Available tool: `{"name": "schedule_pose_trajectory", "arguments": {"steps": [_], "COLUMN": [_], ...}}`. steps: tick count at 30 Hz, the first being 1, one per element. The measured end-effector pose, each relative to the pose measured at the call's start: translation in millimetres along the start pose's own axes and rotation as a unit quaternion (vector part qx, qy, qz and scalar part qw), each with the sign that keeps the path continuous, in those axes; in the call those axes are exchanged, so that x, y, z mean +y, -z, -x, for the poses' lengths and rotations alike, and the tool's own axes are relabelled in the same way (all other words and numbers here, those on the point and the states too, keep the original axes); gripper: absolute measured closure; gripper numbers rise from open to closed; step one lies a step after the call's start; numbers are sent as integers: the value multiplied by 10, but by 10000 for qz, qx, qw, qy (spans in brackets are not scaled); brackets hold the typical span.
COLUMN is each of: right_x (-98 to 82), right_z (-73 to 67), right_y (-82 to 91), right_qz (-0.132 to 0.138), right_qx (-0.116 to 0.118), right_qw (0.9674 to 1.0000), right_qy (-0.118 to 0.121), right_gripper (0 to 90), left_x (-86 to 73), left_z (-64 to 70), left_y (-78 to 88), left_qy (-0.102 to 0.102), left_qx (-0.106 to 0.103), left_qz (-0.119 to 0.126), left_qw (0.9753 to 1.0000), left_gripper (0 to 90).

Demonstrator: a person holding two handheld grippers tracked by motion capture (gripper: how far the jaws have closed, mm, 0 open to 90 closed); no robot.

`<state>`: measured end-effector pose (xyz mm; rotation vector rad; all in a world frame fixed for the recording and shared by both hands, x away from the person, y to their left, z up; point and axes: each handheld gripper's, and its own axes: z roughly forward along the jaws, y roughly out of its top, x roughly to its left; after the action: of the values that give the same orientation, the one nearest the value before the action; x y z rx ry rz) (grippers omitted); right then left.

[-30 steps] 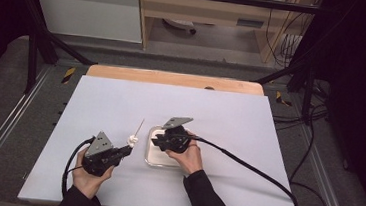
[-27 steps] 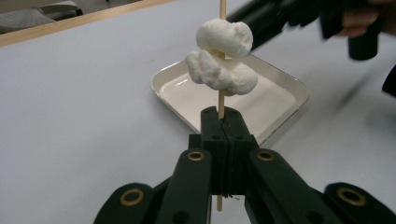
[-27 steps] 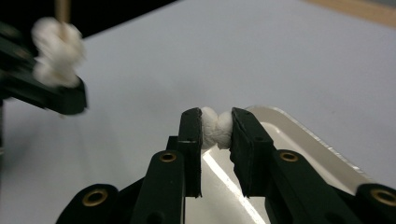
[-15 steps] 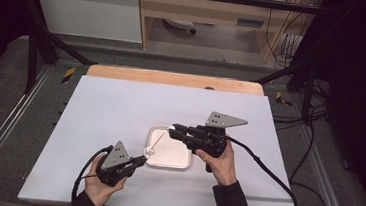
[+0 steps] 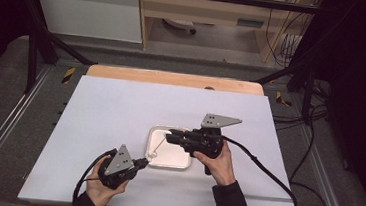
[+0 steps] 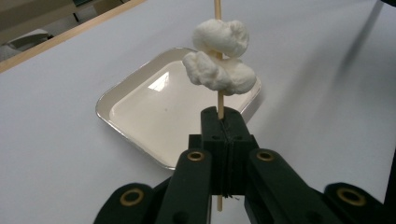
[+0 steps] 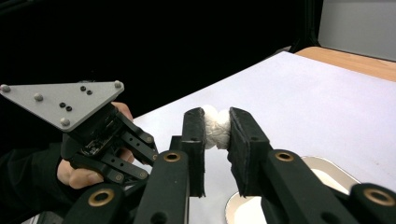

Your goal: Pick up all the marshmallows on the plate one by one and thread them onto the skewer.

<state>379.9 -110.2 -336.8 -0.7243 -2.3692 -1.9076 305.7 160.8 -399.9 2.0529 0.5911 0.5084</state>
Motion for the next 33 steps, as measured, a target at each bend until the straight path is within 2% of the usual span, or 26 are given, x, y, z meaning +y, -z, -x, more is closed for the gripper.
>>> {"name": "schedule_pose_trajectory", "arguments": {"steps": [5, 12, 16, 24, 33], "right_x": [-17, -64, -89, -123, -158], "right_z": [-6, -29, -40, -49, -64], "right_y": [-25, -79, -100, -141, -158], "right_qz": [-208, -298, -369, -467, -661], "right_qx": [103, 203, 182, 134, 198], "right_qw": [9997, 9993, 9992, 9988, 9976], "right_qy": [-24, -32, 9, 62, 51], "right_gripper": [801, 810, 815, 824, 826], "left_x": [-13, -5, 0, 9, 13], "left_z": [9, 23, 31, 21, 40], "left_y": [-19, -30, -26, -40, -96], "left_qy": [-57, -39, -52, -13, -180], "left_qx": [-9, -14, 40, 21, 8], "left_qz": [-51, -106, -78, -140, -280], "left_qw": [10000, 9999, 9999, 9999, 9994], "left_gripper": [893, 894, 894, 894, 894]}}
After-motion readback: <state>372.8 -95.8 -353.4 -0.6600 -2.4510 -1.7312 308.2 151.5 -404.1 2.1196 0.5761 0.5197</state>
